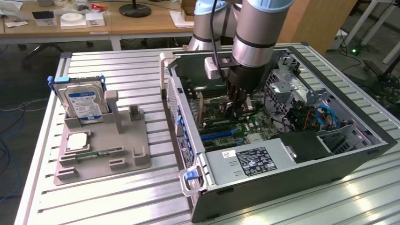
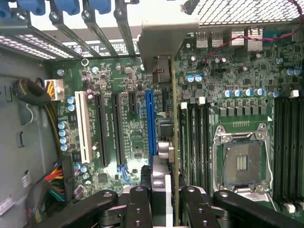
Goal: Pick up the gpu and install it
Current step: 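Insert the gpu into the slot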
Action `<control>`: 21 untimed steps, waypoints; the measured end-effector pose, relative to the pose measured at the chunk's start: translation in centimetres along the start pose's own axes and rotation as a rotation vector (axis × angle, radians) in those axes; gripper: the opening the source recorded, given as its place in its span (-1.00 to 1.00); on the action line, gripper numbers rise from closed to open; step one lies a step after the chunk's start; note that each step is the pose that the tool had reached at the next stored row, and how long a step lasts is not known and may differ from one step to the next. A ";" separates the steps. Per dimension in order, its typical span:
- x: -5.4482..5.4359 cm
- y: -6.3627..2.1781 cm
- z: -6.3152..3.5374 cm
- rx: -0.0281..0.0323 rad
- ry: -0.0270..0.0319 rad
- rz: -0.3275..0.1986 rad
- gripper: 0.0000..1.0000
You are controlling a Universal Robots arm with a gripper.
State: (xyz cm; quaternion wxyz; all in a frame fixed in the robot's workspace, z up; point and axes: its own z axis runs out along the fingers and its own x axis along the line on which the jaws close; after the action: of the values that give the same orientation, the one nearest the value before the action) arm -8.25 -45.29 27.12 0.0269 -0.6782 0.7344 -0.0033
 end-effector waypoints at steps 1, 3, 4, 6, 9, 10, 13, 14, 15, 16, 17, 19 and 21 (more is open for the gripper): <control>0.0 0.05 0.10 -0.0040 0.0003 0.000 -0.43; 0.0 0.09 0.31 -0.0132 0.0012 0.000 -0.43; 0.0 0.10 0.49 -0.0153 0.0013 0.001 -0.43; 0.1 0.11 0.85 -0.0170 0.0013 0.001 -0.43; 0.3 0.11 1.21 -0.0183 0.0017 0.000 -0.43; 0.4 0.11 1.30 -0.0185 0.0016 0.001 -0.43; 0.4 0.21 1.59 -0.0207 0.0018 0.001 -0.43; 0.5 0.32 1.74 -0.0217 0.0019 0.001 -0.43; 0.5 0.48 1.88 -0.0224 0.0020 0.001 -0.43; 0.5 0.57 1.99 -0.0234 0.0020 0.001 -0.43; 0.5 0.60 2.08 -0.0244 0.0021 0.001 -0.43; 0.5 0.60 2.14 -0.0257 0.0025 0.001 -0.43; 0.8 0.58 2.19 -0.0261 0.0023 0.001 -0.43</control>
State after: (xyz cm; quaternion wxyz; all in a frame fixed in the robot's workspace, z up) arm -8.80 -45.99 24.88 0.0172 -0.6782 0.7347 0.0055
